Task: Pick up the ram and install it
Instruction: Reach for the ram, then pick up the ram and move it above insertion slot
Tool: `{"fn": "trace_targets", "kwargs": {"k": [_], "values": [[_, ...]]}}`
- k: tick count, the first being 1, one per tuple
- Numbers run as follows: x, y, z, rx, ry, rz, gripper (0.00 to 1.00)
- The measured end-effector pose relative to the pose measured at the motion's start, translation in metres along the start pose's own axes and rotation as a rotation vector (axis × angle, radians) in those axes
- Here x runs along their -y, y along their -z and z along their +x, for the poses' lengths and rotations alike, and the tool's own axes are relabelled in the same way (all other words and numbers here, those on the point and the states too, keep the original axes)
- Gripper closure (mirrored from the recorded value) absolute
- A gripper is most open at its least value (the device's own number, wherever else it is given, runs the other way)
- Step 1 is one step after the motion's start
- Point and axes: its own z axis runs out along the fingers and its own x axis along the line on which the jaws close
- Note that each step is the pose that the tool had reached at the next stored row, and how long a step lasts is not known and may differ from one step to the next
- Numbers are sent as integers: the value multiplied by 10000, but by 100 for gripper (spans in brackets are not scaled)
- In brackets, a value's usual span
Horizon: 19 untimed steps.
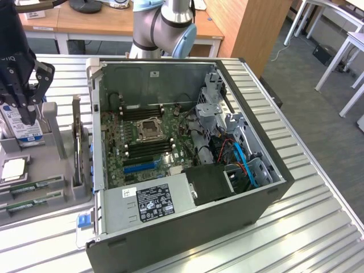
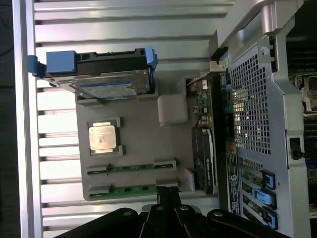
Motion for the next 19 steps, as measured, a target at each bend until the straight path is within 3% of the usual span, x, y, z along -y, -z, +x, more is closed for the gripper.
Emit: {"fn": "trace_targets", "kwargs": {"k": [19], "values": [[-4, -2, -45, 2, -3, -2, 89]]}}
